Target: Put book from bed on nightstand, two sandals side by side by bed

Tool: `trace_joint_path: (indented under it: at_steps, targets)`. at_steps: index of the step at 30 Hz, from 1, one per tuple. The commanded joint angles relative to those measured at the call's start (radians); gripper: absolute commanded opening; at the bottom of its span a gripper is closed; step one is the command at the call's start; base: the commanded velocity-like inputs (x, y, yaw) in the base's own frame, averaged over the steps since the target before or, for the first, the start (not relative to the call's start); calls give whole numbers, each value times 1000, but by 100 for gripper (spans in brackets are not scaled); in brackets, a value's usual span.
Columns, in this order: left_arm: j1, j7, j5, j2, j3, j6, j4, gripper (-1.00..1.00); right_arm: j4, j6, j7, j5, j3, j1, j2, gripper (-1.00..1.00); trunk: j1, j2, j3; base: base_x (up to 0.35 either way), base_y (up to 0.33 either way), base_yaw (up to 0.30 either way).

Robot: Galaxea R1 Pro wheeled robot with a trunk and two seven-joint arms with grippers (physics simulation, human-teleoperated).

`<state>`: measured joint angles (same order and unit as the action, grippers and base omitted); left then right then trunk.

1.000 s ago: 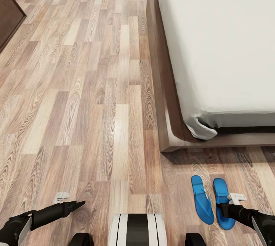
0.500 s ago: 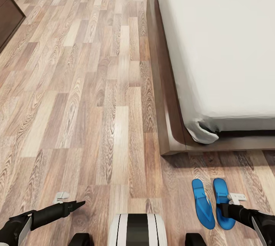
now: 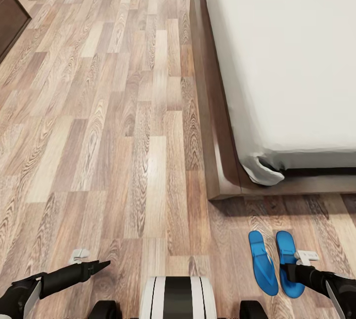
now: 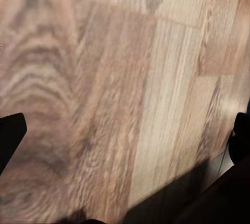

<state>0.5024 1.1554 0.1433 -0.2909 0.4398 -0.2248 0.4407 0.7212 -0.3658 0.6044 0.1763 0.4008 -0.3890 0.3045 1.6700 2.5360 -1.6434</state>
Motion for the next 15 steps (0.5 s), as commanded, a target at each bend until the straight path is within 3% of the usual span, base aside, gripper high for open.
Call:
trace_joint_path:
  at_steps: [1, 15]
  targets:
    - [1, 7, 9, 1, 8, -11, 1, 100, 1, -4, 11, 9, 5, -1, -1, -100, 0, 0, -1, 0, 0, 0]
    - [1, 7, 9, 1, 8, -10, 1, 100, 1, -4, 11, 9, 5, -1, -1, -100, 0, 0, -1, 0, 0, 0]
